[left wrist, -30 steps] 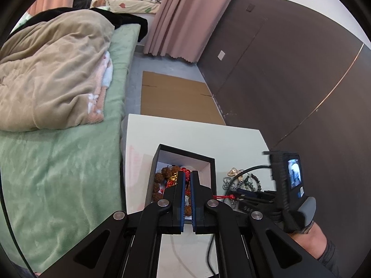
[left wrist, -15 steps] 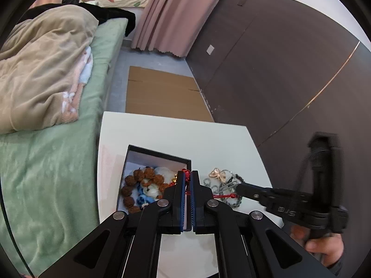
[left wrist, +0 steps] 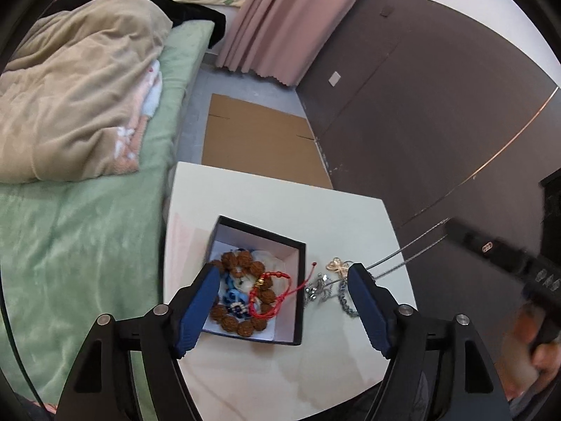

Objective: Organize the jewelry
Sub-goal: 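Lower the silver chain into the black box and open the right tool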

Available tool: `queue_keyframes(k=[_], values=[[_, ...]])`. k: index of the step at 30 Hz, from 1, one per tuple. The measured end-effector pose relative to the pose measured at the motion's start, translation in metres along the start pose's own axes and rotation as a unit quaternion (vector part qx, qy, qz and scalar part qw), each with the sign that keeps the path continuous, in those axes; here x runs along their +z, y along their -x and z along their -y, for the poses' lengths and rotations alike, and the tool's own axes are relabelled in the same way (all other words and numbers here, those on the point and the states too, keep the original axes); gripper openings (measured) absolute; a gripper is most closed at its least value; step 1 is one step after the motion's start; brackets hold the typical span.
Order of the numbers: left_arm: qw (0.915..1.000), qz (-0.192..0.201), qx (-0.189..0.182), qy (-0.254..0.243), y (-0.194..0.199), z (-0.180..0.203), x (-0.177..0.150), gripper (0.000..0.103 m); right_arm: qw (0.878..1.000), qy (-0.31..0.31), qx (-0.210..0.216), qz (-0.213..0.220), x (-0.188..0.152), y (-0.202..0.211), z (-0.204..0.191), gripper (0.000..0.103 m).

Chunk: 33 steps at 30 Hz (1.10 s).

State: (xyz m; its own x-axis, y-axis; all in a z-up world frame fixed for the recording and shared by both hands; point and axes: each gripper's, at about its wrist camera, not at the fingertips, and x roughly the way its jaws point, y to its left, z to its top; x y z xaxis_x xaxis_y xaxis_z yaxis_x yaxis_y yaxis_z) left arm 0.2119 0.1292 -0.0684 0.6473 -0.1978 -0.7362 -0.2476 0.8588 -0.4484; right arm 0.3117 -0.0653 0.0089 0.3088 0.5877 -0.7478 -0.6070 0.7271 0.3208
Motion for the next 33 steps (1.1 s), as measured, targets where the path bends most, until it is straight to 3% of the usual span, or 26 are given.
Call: queue_keyframes(k=[10,20,26,33], values=[[0.9998,0.016,-0.002,0.015,0.017,-0.015,0.000,0.076,0.996,0.048,0.008,0.072,0.043,0.049,-0.047,0.004],[0.9992,0.035,-0.002,0.020,0.035,-0.021,0.002,0.076,0.983,0.098,0.004,0.153,0.088,0.115,-0.095,0.004],[0.9986,0.047,-0.001,0.024,0.047,-0.026,0.002,0.076,0.979,0.117,0.005,0.167,0.100,0.128,-0.114,0.004],[0.9979,0.055,0.005,0.034,0.056,-0.036,0.000,0.076,0.980,0.129,0.010,0.149,0.097,0.110,-0.121,0.004]])
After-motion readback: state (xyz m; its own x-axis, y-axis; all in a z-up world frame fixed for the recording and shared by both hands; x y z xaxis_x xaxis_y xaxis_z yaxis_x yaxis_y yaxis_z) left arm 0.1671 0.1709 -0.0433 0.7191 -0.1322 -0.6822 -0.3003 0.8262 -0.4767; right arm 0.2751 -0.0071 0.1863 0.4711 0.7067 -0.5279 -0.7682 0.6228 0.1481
